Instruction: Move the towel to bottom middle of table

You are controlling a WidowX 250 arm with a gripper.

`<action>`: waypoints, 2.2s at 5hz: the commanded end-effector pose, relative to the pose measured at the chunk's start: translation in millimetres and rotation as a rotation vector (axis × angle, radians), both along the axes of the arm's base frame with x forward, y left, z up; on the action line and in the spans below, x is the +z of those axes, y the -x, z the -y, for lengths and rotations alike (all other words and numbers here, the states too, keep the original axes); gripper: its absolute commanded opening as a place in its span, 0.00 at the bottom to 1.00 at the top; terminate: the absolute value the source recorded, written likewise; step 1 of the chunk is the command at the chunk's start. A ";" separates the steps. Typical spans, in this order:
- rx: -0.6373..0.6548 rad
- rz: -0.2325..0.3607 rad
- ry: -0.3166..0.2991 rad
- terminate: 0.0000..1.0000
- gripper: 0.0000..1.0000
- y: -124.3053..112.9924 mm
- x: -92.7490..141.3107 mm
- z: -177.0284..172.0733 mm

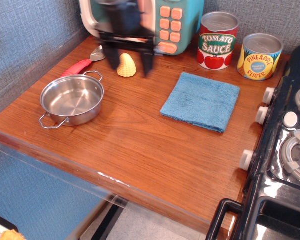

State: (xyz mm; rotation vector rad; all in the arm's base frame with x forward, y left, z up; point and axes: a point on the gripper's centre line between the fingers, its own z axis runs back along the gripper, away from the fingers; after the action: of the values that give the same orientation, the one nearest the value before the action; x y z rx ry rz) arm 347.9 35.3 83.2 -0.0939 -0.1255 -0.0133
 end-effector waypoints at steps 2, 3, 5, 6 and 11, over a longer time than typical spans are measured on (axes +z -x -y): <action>0.126 0.098 -0.106 0.00 1.00 -76.1 -32.6 79.8; 0.108 0.083 -0.090 0.00 1.00 -79.8 -50.4 71.9; 0.069 0.019 -0.016 0.00 1.00 -64.9 -79.9 37.2; 0.062 -0.009 -0.024 0.00 1.00 -39.1 -89.1 28.5; 0.045 -0.053 -0.049 0.00 1.00 111.9 -84.6 16.5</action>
State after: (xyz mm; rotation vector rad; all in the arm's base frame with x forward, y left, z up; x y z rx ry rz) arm 244.5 14.5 5.6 -0.0457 -0.1169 0.0235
